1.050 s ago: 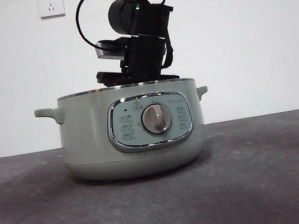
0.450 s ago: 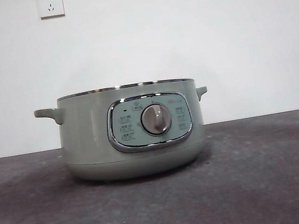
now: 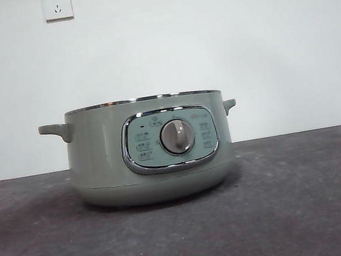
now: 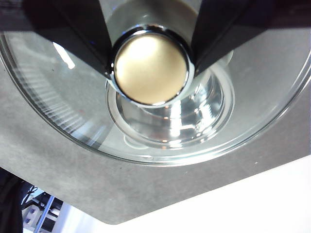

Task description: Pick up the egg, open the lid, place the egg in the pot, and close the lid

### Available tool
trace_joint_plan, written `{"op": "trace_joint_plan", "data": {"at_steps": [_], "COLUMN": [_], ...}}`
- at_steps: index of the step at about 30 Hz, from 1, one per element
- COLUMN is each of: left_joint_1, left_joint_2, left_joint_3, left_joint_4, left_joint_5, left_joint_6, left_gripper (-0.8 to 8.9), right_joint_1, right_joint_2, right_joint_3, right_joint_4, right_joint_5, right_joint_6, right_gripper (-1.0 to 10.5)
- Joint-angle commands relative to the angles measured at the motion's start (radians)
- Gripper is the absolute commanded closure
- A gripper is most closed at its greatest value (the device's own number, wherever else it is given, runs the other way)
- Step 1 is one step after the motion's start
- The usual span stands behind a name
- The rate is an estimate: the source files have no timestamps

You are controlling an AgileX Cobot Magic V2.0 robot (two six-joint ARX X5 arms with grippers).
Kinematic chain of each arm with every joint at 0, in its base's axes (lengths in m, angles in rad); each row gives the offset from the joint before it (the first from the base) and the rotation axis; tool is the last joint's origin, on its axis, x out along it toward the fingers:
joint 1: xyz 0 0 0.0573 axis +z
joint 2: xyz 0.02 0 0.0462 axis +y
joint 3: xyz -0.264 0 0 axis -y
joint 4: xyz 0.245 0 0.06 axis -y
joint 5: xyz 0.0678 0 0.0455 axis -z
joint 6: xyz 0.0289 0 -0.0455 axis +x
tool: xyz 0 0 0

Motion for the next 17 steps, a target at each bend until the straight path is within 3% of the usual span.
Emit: {"op": "trace_joint_plan", "data": {"at_steps": [1, 10, 17], "left_joint_1": [-0.023, -0.119, -0.172], "left_joint_2": [0.034, 0.213, 0.353], "left_joint_3": [0.006, 0.006, 0.006], "left_joint_4": [0.082, 0.251, 0.346], "left_joint_5": [0.006, 0.000, -0.062], "left_joint_6": [0.011, 0.011, 0.018], "left_gripper": [8.20, 8.20, 8.20], "right_joint_1": [0.003, 0.003, 0.003], "right_joint_2": [-0.097, -0.436, -0.669], "right_joint_3": [-0.156, -0.651, -0.962], "right_joint_4": [-0.026, -0.021, 0.096], "right_joint_5": [0.005, 0.005, 0.005], "right_joint_6": [0.002, 0.021, 0.071], "right_gripper": [5.1, 5.1, 5.1]}}
